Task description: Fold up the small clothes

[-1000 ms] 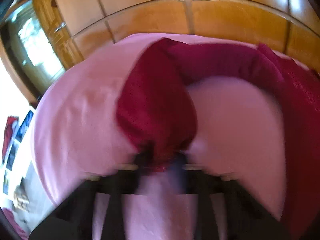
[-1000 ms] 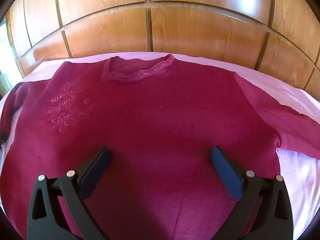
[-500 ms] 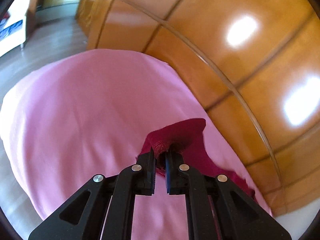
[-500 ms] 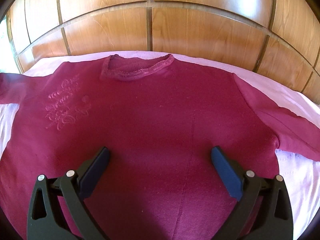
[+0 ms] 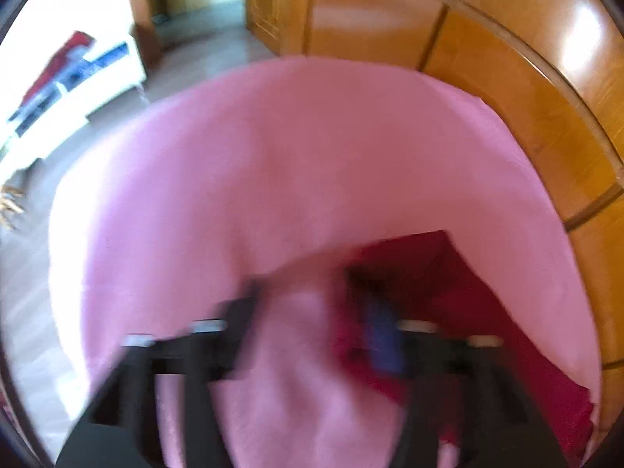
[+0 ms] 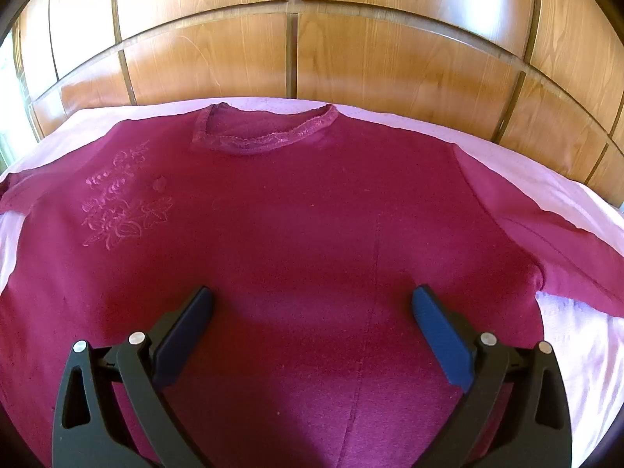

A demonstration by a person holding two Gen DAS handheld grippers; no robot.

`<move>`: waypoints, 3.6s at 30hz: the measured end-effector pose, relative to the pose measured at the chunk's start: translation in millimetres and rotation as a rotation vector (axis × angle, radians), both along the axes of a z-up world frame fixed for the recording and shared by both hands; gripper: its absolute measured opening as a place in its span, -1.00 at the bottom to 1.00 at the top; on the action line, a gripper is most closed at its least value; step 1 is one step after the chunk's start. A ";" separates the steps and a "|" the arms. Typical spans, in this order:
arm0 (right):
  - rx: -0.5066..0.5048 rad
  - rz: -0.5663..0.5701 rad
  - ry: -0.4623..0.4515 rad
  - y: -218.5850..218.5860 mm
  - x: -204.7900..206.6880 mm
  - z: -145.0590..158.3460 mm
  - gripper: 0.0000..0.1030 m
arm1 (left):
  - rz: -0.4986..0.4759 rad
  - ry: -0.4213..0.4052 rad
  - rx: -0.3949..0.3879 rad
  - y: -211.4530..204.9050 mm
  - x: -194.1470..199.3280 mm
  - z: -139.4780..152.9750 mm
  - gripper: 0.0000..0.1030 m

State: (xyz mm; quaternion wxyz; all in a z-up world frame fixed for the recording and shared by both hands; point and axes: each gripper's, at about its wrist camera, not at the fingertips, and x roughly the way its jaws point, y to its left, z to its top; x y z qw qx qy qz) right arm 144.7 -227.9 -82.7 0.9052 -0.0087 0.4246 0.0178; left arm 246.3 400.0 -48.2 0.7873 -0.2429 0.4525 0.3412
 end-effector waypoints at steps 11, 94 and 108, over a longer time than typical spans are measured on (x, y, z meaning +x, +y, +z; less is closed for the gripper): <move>0.014 0.001 -0.002 -1.8 -0.7 0.6 0.96 | -0.568 -0.231 -0.111 -211.3 -74.2 10.9 0.54; 0.604 -0.831 -0.061 -386.7 -128.7 -3.1 0.05 | -1.002 -0.227 0.005 -411.9 -187.4 -61.2 0.83; 0.384 -0.700 -0.063 -378.7 -51.8 34.8 -0.80 | -0.988 -0.196 -0.022 -413.7 -181.2 -57.9 0.91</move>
